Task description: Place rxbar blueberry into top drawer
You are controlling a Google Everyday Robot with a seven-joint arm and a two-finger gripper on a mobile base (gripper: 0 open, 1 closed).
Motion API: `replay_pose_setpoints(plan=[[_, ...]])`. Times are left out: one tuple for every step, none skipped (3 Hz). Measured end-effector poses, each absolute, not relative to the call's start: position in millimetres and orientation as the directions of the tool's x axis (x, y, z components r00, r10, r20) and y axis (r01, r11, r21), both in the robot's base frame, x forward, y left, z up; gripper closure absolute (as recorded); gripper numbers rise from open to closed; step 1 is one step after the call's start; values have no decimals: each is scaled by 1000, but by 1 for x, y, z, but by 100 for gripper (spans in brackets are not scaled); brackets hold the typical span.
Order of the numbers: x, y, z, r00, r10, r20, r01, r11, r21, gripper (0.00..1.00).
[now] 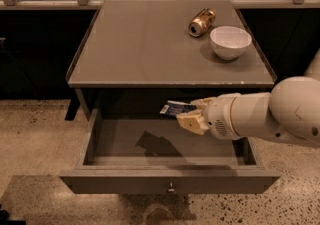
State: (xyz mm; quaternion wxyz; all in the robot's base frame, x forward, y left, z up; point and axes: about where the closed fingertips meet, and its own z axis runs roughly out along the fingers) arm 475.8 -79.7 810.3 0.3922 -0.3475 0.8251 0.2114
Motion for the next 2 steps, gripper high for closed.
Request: replay_pose_setpoints(plan=[[479, -97, 776, -501, -371, -782, -709, 695, 125, 100], [488, -109, 747, -530, -346, -774, -698, 696, 167, 100]])
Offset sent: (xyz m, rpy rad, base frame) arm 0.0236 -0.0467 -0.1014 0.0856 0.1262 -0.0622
